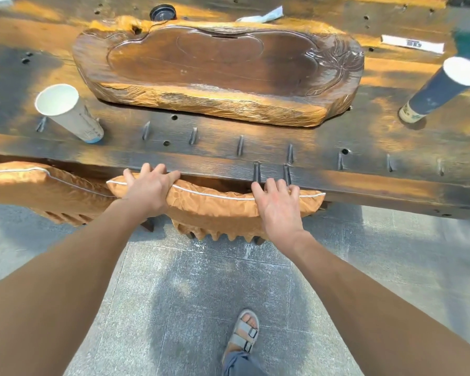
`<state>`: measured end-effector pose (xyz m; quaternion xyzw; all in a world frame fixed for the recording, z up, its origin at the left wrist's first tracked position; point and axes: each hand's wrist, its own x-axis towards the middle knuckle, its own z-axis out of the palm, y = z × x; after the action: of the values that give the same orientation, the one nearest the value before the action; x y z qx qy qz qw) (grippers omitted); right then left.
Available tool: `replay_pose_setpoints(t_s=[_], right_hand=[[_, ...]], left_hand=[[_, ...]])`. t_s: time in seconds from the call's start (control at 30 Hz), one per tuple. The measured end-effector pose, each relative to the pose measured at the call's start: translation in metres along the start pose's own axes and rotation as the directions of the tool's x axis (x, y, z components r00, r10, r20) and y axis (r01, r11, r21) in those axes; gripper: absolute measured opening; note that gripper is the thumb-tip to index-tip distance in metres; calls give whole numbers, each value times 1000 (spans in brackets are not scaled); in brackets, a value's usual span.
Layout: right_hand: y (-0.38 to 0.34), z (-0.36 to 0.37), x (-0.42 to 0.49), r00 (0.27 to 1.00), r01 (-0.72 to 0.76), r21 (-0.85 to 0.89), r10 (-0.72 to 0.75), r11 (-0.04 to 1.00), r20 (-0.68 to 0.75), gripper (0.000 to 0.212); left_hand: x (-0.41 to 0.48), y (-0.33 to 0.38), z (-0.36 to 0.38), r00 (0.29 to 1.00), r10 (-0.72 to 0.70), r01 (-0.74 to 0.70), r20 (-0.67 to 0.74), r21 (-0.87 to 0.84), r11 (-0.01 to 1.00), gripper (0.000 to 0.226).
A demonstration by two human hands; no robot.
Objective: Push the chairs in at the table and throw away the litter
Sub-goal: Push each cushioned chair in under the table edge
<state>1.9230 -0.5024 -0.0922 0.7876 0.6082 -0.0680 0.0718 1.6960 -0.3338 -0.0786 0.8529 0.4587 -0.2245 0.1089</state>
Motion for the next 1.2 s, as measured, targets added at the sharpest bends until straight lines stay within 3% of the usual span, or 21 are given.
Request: replay_pose_setpoints(t_s=[0.23,0.4,0.53,0.63,0.73,0.83,0.93,1.03,1.2], right_hand=[[9,-25,4,971,52,200,-97,978,221,62],[29,-26,-30,969,134,259,-181,957,168,88],[59,-44,-48,966,94,349,-170,932,193,86],[99,-66,-54,984,38,372,-100,927,150,80],[148,-96,-51,991,-6,352,-42,936,128,78],[200,-124,-45,995,-45,338,13,940,98,76],[258,-142,-37,995,-57,319,28,946,92,75],[317,-155,-31,996,-71,313,49,947,78,76],[410,-169,-48,985,-130,362,79,923,151,87]], left_hand=[[7,-12,-5,998,44,-43,32,-24,999,64],[3,-1,-8,994,-86,83,66,48,995,72],[-8,33,-20,962,-211,182,172,167,969,78],[-11,85,-38,941,-159,114,300,161,980,79],[-7,163,-83,919,29,-2,394,-69,998,89],[11,242,-130,951,155,-71,269,-296,952,86],[28,307,-165,989,134,-99,65,-383,918,77],[37,350,-189,994,94,-107,-50,-435,894,82],[31,400,-197,998,56,-52,-3,-446,894,80]])
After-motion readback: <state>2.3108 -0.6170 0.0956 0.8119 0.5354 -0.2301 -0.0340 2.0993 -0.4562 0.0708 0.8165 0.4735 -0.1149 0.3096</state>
